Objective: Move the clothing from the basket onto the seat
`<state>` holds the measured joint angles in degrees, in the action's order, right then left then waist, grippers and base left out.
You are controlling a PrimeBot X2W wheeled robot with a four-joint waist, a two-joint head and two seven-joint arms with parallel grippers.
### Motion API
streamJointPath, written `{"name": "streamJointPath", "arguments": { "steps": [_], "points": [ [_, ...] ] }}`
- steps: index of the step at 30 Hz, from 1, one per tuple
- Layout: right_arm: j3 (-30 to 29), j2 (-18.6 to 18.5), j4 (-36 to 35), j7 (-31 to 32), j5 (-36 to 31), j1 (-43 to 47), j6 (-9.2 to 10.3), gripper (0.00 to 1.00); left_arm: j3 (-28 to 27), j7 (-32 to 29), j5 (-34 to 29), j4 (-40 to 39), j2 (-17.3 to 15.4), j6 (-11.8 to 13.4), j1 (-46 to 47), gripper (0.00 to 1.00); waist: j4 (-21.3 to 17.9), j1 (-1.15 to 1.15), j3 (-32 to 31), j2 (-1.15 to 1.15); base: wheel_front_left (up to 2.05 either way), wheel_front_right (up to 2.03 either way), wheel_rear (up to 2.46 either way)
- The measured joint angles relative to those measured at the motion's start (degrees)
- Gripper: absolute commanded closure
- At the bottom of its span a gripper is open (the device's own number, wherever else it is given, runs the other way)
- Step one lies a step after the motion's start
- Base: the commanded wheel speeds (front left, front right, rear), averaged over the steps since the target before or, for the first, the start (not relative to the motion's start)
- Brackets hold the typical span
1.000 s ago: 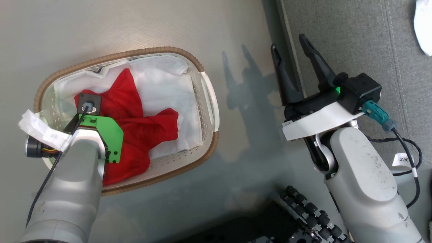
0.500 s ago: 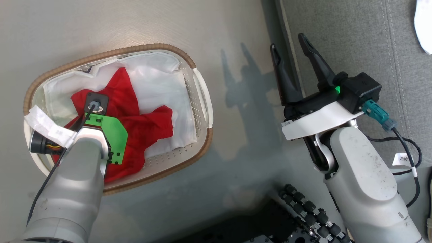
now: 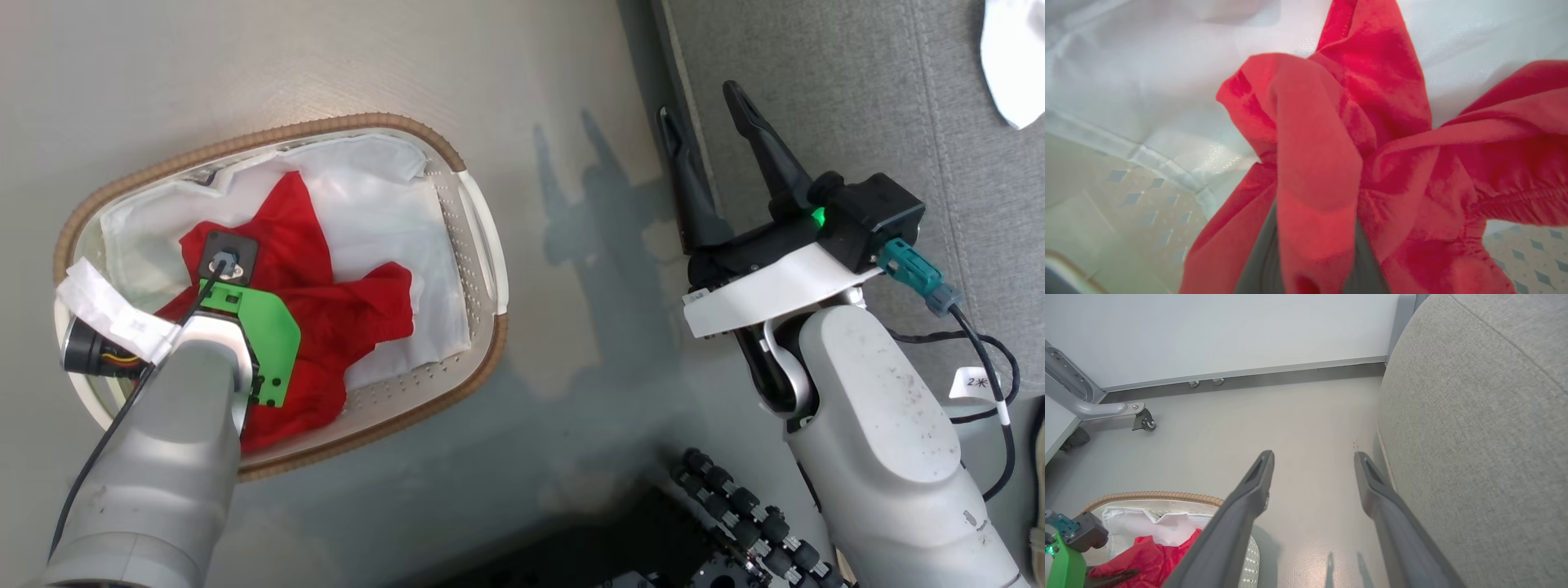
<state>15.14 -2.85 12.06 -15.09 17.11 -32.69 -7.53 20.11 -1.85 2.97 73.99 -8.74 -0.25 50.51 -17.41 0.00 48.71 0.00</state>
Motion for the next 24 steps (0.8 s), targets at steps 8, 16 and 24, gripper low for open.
{"name": "streamJointPath", "arguments": {
  "steps": [8,16,24],
  "points": [
    [0.31,0.00,0.96,0.00,0.01,0.46,0.00,0.00,2.09,0.41,-0.54,0.01,0.09,-0.22,-2.60,1.00,-0.36,0.00,-3.50,0.00,0.00,0.00,0.00],
    [0.75,0.00,3.12,0.00,-1.43,3.00,0.00,0.00,2.98,1.22,0.03,0.02,1.92,-0.53,-7.34,1.00,-0.17,0.00,-9.16,0.00,0.00,0.00,0.00],
    [0.89,0.01,5.16,0.00,-3.46,6.17,0.00,0.00,4.02,3.48,0.83,0.03,3.45,-0.76,-12.45,1.00,0.98,0.00,-15.80,0.00,0.00,0.00,0.00]
  ]
}}
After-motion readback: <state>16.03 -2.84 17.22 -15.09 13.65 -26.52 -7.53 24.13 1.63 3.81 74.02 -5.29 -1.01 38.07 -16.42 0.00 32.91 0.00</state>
